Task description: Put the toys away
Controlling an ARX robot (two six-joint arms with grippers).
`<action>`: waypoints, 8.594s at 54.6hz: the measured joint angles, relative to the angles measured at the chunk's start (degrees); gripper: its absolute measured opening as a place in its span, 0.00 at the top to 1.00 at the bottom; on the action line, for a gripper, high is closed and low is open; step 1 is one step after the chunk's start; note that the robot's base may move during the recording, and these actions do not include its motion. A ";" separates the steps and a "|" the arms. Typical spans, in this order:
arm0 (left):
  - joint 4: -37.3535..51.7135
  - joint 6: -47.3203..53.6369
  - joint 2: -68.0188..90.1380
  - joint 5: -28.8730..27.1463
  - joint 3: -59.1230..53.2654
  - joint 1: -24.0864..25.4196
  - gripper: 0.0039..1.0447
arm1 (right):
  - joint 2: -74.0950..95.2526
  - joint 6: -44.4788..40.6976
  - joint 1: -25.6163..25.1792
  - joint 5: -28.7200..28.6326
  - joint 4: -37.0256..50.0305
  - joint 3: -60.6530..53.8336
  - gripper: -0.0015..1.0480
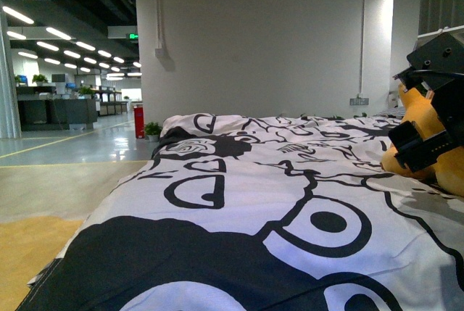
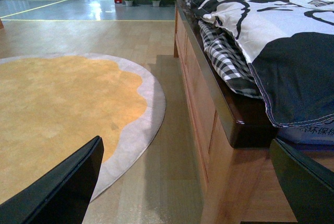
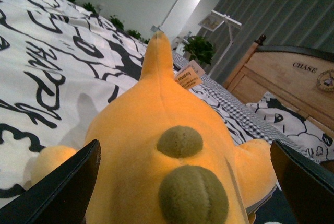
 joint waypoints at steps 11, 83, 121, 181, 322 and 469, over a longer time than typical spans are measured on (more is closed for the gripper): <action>0.00 0.00 0.00 0.02 0.00 0.00 0.06 | 0.44 1.05 -1.33 0.00 -2.73 0.00 0.06; 0.00 0.00 0.00 0.00 0.00 0.00 0.06 | -39.17 35.65 2.08 -49.31 -29.03 -11.65 0.93; 0.00 0.00 0.00 0.02 0.00 0.00 0.06 | -66.49 52.00 3.21 -53.68 -34.18 -28.96 0.93; 0.00 0.00 0.00 0.02 0.00 0.00 0.06 | -84.89 37.88 4.74 -18.75 -51.69 -47.56 0.93; 0.00 0.00 0.00 0.02 0.00 0.07 0.06 | -104.32 37.46 -3.54 -26.16 -56.50 -60.94 0.93; 0.00 0.02 0.00 0.04 0.00 0.07 0.06 | -104.37 37.46 -3.65 -26.36 -56.50 -60.94 0.93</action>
